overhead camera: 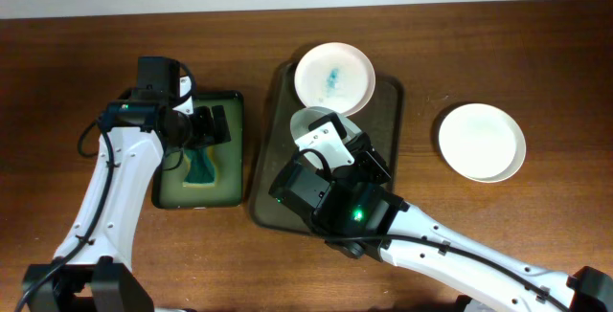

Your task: Clean dirty plates on tray and stack at the side

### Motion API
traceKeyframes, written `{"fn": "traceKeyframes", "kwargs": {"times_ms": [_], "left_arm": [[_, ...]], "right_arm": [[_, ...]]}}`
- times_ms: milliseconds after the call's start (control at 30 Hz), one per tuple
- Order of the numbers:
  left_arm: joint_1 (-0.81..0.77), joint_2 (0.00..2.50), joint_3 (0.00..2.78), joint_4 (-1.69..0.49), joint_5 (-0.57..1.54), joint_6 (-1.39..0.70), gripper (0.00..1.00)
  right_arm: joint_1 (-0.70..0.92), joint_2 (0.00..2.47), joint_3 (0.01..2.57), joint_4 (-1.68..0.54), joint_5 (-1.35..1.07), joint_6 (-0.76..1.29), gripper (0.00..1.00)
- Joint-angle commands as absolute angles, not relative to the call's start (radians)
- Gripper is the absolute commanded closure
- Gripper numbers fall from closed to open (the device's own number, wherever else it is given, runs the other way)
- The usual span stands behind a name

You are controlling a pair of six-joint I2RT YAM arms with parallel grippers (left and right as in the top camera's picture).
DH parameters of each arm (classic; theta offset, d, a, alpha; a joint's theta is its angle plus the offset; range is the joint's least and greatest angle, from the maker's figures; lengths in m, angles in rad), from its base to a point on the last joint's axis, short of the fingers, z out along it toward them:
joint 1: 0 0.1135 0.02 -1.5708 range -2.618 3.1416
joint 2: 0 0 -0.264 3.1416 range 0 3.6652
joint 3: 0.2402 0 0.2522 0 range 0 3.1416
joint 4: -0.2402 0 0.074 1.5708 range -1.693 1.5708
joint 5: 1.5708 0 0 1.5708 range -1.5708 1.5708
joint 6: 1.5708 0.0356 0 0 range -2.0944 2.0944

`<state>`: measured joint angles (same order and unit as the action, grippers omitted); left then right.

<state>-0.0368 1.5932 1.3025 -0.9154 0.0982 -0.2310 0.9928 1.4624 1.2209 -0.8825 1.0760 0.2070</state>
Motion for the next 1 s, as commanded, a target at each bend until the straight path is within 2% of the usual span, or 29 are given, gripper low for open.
{"fn": "traceKeyframes", "kwargs": {"times_ms": [0,600,733,833,967], "left_arm": [[-0.034,1.582,1.317,-0.913,0.109,-0.230,0.01],[-0.034,1.582,1.317,-0.913,0.109,-0.230,0.00],[-0.034,1.582,1.317,-0.913,0.109,-0.230,0.01],[-0.035,1.582,1.317,-0.913,0.109,-0.229,0.01],[-0.034,1.582,1.317,-0.913,0.109,-0.229,0.01]], "right_arm": [[0.994,1.448,1.228,-0.879,1.111,0.219,0.96],[0.994,1.448,1.228,-0.879,1.111,0.227,0.96],[0.956,1.448,1.228,-0.880,1.107,0.309,0.96],[0.796,1.448,1.228,-0.879,0.829,0.311,0.96],[0.522,1.448,1.228,-0.879,0.329,0.331,0.96]]}}
